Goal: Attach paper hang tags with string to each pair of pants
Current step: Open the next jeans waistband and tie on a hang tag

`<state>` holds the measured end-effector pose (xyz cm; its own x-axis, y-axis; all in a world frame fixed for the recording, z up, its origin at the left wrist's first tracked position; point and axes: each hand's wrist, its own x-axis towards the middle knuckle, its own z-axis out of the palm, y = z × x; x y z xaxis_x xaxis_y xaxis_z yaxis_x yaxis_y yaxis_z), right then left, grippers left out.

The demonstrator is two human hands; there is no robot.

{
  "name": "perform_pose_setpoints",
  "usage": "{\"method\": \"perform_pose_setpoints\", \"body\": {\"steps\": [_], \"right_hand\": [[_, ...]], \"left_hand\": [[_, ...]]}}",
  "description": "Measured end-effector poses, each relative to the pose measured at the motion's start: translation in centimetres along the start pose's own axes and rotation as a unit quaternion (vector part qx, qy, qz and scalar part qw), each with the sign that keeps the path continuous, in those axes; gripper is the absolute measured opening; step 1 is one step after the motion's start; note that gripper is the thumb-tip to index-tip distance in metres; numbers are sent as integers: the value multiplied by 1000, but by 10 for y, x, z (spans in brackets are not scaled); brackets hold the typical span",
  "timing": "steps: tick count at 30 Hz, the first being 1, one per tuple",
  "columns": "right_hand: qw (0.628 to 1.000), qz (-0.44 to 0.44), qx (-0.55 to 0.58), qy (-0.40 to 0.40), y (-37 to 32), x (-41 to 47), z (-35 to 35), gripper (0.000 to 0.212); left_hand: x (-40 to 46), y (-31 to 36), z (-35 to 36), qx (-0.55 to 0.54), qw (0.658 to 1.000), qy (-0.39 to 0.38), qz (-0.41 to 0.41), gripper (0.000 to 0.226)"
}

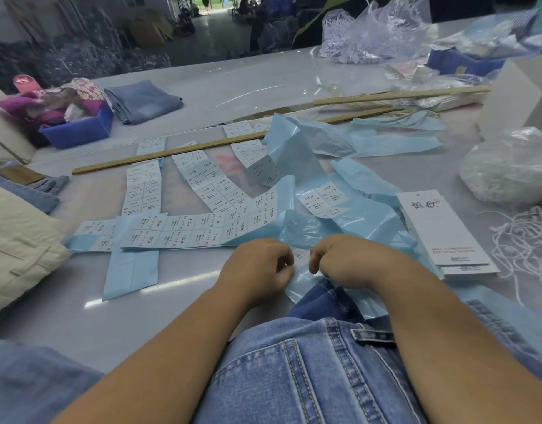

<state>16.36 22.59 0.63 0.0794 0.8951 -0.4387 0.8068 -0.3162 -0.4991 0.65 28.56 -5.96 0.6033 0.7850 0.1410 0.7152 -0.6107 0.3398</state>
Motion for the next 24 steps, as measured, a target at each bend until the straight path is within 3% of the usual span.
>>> {"method": "perform_pose_setpoints", "body": {"steps": [9, 15, 24], "right_hand": [[1000, 5, -3, -9, 1, 3, 2, 27], [1000, 1, -13, -12, 1, 5, 3, 30], [1000, -5, -26, -14, 1, 7, 5, 26]], "left_hand": [[-1, 6, 1, 109, 993, 28, 36, 16], [-12, -6, -8, -9, 999, -17, -27, 16], [-7, -3, -3, 69, 997, -37, -19, 11]]}}
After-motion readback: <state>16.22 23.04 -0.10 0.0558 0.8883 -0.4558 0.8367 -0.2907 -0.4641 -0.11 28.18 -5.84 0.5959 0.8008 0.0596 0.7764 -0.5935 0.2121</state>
